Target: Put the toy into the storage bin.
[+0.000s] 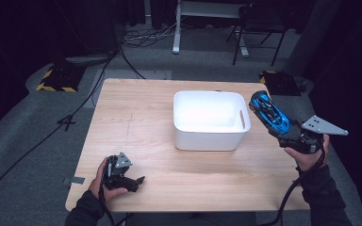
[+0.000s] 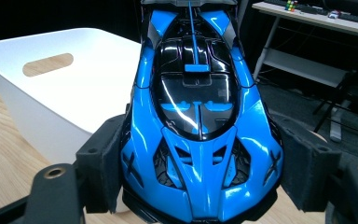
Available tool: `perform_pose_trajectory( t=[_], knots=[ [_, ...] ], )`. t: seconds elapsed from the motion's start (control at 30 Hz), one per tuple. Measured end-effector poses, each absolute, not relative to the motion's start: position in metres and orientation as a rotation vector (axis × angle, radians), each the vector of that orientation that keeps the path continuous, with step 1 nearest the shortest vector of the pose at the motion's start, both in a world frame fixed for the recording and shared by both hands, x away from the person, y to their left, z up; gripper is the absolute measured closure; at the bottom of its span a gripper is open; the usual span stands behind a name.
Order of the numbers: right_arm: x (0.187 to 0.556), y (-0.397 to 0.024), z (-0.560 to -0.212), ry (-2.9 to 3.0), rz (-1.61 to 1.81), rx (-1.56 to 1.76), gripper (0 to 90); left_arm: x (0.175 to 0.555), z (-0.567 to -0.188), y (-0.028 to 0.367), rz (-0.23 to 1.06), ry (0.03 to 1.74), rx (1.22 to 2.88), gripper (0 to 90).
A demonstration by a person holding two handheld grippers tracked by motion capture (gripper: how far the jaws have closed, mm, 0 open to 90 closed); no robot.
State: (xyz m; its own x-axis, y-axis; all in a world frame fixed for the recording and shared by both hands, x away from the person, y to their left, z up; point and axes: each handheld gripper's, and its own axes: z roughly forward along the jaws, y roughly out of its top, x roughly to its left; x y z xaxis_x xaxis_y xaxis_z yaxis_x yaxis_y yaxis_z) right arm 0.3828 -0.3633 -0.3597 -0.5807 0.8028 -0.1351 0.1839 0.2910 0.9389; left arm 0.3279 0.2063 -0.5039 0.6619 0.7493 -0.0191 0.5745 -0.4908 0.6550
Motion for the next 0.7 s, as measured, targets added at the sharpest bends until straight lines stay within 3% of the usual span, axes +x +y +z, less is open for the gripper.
perform_pose_trajectory(
  t=[0.7],
  knots=[
    [0.402,-0.317,-0.339,2.039,1.336,0.772,26.4,0.328,-0.504,0.206,0.354,1.019,2.238,0.3]
  ],
)
